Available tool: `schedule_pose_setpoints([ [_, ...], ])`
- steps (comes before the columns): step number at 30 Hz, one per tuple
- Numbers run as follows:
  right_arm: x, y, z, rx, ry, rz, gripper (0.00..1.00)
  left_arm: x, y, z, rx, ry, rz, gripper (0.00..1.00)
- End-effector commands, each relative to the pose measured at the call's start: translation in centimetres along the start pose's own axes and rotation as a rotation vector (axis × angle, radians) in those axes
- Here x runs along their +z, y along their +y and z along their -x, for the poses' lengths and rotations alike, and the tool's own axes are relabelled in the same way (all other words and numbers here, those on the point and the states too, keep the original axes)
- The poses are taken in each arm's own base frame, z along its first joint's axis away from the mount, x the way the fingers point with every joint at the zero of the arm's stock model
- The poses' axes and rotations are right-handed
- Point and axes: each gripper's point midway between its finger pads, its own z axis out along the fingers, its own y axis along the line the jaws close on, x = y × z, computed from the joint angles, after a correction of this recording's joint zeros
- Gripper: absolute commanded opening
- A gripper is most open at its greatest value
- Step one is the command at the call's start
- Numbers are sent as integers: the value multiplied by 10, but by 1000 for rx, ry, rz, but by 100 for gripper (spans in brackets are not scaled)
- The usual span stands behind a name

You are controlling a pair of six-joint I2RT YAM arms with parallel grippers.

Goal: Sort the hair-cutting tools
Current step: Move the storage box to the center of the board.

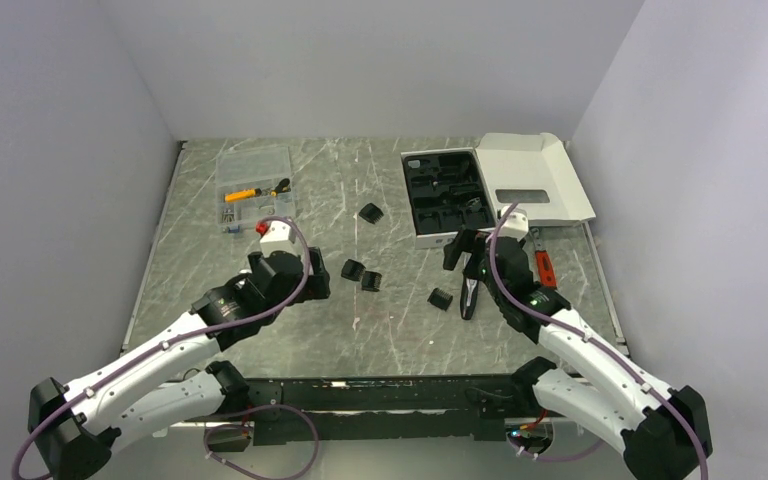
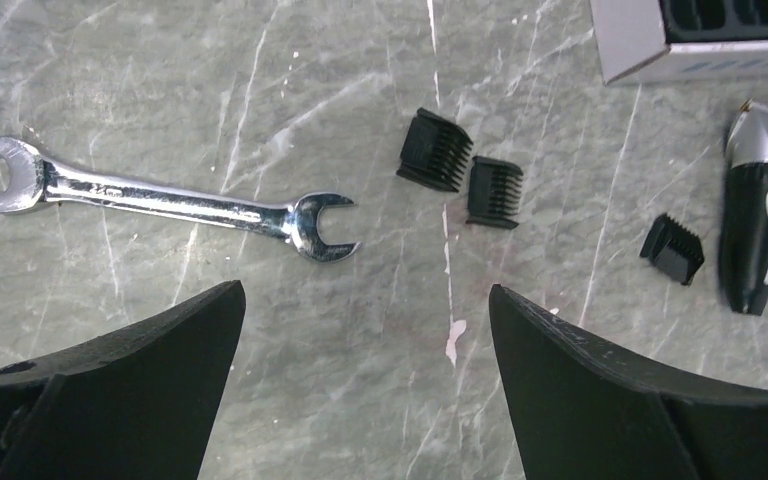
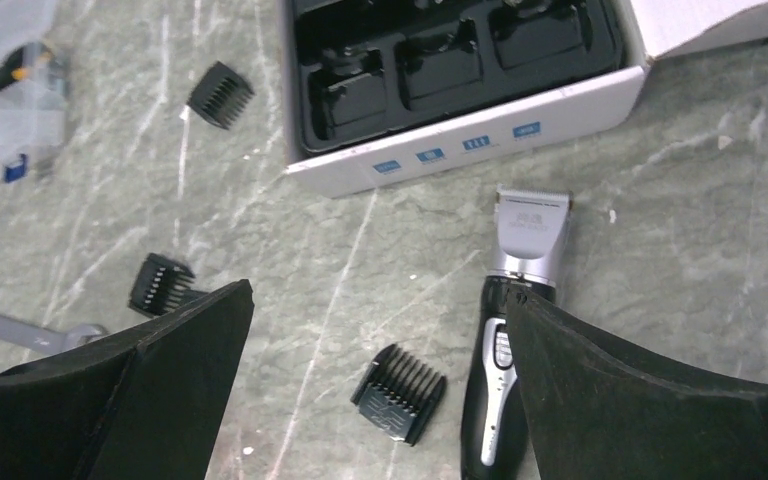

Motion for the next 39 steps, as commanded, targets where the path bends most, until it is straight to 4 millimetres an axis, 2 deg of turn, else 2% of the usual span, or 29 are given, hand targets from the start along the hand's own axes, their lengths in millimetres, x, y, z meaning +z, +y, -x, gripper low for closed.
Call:
schedule_pose_setpoints([
  [1, 7, -21, -11, -2, 6, -102, 100, 1, -5, 15, -94, -89, -19, 99],
  [10, 0, -52, -27, 23, 54, -259, 99, 4, 5, -5, -175, -107, -50, 99],
  [18, 7, -79, -53, 95, 163, -292, 97, 7, -3, -19, -153, -12, -54, 99],
  [24, 14, -77, -60, 108, 190, -251, 94, 6, 0, -25, -161, -5, -61, 99],
  [27, 17, -69, -54, 111, 166, -208, 92, 5, -3, -27, -171, -14, -93, 99],
  [33, 25, -30, -13, 57, 83, -116, 88, 4, -1, -26, -174, -22, -93, 99],
  [39, 58, 14, 15, -33, 92, -28, 82, 1, 6, -25, -185, -35, -72, 99],
])
